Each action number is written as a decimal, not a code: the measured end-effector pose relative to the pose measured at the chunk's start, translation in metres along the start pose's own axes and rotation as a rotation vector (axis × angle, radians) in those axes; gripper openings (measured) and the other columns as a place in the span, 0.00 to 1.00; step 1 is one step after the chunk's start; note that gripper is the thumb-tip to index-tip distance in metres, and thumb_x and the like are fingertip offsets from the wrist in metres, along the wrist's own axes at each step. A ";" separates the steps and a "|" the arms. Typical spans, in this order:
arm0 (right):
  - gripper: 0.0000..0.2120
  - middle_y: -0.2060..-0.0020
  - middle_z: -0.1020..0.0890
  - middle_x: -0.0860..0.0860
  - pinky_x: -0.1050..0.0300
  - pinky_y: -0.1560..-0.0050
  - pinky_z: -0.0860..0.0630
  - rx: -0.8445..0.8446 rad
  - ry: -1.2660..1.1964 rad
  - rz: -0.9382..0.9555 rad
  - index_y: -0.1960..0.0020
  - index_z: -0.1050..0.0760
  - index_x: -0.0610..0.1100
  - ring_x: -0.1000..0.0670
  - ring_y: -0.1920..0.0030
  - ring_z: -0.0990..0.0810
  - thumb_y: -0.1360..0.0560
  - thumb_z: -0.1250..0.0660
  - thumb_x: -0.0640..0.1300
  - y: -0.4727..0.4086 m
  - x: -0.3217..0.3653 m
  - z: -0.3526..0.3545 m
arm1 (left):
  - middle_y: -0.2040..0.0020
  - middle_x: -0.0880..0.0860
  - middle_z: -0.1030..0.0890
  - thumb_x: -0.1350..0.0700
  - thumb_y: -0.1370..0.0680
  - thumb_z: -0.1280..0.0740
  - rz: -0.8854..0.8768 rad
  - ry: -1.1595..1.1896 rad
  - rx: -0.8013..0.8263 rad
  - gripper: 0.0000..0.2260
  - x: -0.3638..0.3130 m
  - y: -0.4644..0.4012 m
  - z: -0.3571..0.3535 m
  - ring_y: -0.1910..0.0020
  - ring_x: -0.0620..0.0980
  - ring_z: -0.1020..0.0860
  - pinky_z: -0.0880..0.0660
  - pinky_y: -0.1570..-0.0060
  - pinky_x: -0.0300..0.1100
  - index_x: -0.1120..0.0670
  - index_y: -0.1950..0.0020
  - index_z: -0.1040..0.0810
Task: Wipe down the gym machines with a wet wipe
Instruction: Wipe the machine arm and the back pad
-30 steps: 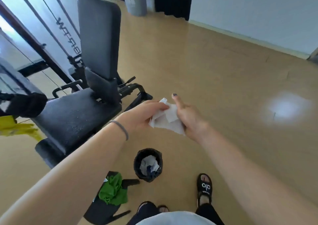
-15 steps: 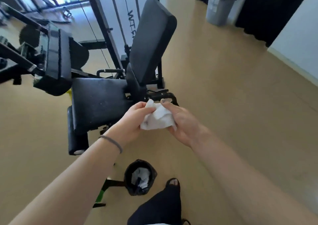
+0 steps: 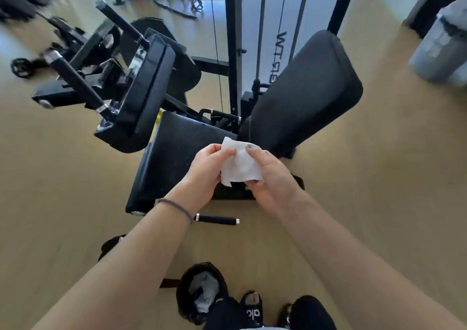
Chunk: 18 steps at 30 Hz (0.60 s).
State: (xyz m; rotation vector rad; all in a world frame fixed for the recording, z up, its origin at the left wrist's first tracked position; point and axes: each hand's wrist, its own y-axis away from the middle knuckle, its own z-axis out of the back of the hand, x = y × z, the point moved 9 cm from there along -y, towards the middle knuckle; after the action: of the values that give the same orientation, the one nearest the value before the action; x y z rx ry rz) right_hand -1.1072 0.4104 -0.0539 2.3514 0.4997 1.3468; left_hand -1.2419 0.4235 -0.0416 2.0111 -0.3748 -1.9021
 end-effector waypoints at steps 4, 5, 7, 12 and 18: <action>0.13 0.42 0.17 0.40 0.43 0.38 0.20 0.125 -0.051 -0.099 0.37 0.24 0.40 0.41 0.41 0.17 0.19 0.32 0.44 -0.045 0.020 -0.047 | 0.45 0.57 0.16 0.54 0.18 0.33 -0.049 -0.011 -0.182 0.09 -0.032 -0.035 0.040 0.46 0.54 0.17 0.19 0.53 0.45 0.55 0.40 0.21; 0.11 0.43 0.17 0.41 0.45 0.40 0.19 0.147 -0.058 -0.119 0.38 0.24 0.40 0.42 0.41 0.17 0.19 0.33 0.43 -0.057 0.025 -0.057 | 0.46 0.57 0.16 0.55 0.18 0.34 -0.055 -0.014 -0.244 0.08 -0.040 -0.043 0.050 0.46 0.55 0.17 0.18 0.50 0.47 0.55 0.42 0.20; 0.12 0.41 0.17 0.40 0.47 0.43 0.18 0.176 -0.080 -0.165 0.36 0.25 0.40 0.41 0.40 0.17 0.18 0.33 0.43 -0.081 0.033 -0.076 | 0.47 0.56 0.16 0.55 0.17 0.36 -0.075 -0.056 -0.383 0.07 -0.055 -0.056 0.072 0.46 0.54 0.17 0.18 0.46 0.50 0.54 0.43 0.20; 0.15 0.40 0.18 0.41 0.48 0.47 0.17 0.265 -0.079 -0.282 0.33 0.25 0.40 0.42 0.40 0.18 0.19 0.33 0.42 -0.139 0.049 -0.117 | 0.49 0.52 0.16 0.55 0.18 0.37 -0.140 -0.103 -0.744 0.04 -0.094 -0.063 0.133 0.47 0.51 0.17 0.19 0.43 0.49 0.50 0.47 0.22; 0.06 0.52 0.20 0.44 0.50 0.50 0.20 0.272 0.347 -0.049 0.52 0.24 0.44 0.43 0.50 0.20 0.20 0.33 0.46 -0.189 0.069 -0.159 | 0.50 0.50 0.19 0.54 0.20 0.33 -0.155 -0.071 -1.103 0.07 -0.121 -0.039 0.196 0.50 0.48 0.18 0.20 0.44 0.49 0.52 0.43 0.26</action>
State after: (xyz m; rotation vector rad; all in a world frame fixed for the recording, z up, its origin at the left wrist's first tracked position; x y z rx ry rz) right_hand -1.2341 0.6304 -0.0217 2.2947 0.8850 1.7716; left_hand -1.4473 0.4959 0.0437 1.2229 0.7003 -1.6578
